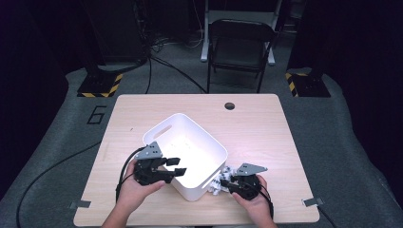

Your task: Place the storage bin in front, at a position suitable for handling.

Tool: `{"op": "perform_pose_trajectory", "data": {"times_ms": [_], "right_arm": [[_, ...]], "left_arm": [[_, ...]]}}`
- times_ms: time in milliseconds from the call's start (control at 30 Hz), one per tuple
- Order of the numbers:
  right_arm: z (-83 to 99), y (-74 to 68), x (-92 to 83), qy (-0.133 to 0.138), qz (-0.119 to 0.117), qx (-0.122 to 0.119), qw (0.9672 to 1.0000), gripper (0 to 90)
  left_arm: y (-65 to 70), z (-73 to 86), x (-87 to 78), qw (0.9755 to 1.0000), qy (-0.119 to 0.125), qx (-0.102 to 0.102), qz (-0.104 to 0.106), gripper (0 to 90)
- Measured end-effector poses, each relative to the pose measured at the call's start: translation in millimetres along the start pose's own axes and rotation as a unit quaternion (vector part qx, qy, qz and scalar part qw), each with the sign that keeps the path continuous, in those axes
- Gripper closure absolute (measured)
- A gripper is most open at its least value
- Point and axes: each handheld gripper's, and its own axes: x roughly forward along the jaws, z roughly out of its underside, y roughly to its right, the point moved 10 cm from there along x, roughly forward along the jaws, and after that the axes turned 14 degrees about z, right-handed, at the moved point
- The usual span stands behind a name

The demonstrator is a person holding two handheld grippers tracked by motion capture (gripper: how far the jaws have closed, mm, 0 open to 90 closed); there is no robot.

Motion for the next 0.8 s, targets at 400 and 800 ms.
{"op": "perform_pose_trajectory", "data": {"times_ms": [400,800], "right_arm": [[-1.0,-0.3,0.7,0.012,0.000,-0.007,0.9999,72.0],[-0.1,-1.0,-1.0,0.015,0.001,-0.004,0.9999,71.9]], "left_arm": [[-32.1,2.4,-26.5,0.9985,0.011,-0.004,-0.053,47.8],[-49.5,0.8,-44.4,0.9964,0.034,-0.011,-0.077,47.5]]}}
